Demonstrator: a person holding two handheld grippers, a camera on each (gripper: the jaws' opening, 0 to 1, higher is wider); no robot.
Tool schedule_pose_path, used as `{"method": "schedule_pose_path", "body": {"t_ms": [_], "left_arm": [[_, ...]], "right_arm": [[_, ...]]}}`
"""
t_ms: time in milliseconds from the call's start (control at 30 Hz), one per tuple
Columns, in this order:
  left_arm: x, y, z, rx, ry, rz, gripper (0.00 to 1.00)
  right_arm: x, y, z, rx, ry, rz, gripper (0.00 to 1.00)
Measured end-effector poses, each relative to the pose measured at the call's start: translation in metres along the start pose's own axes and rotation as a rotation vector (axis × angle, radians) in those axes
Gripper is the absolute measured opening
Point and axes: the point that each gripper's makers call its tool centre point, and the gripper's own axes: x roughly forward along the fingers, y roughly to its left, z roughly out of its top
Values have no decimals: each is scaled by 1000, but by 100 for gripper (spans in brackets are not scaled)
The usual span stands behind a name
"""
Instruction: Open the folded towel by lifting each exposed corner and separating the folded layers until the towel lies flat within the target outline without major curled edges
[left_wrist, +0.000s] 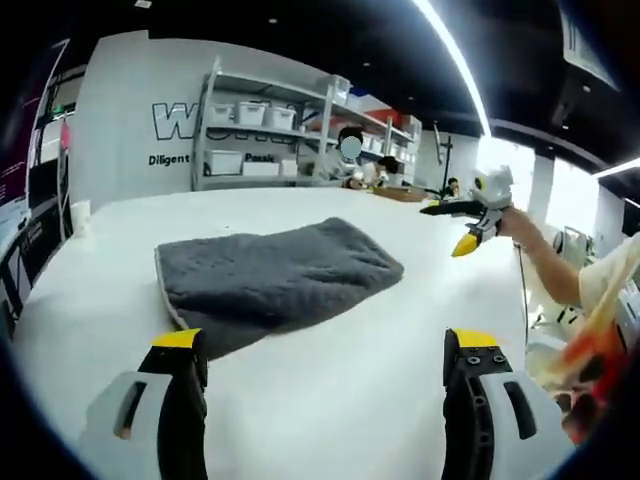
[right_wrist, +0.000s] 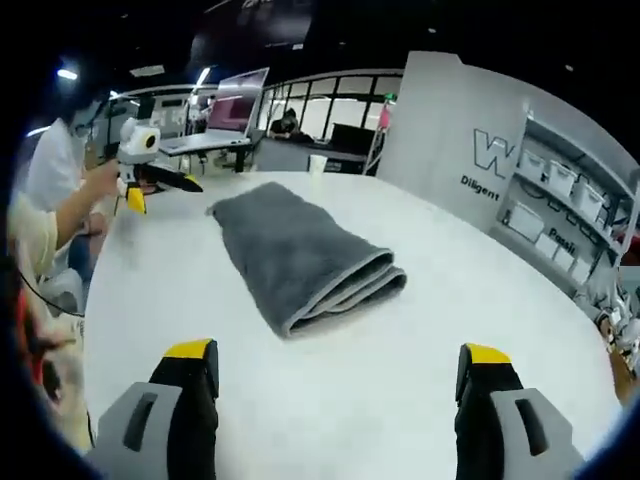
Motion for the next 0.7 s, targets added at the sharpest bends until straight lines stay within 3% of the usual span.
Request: {"method": "schedule_pose_path", "body": {"t_ms": [200, 500, 633, 700], "left_arm": [[8, -2, -6, -27, 8, -14, 96], [20, -18, -13, -76, 20, -64, 91], [30, -29, -17, -82, 55, -118, 87], [37, -29, -22, -123, 93, -111, 83]], "right_arm": [[-15, 18, -17, -4, 23, 25, 100], [-29, 33, -18, -10, 15, 29, 100], [-33, 43, -18, -26, 12, 41, 100], [-35, 47, -17, -47, 5, 43, 100]]}}
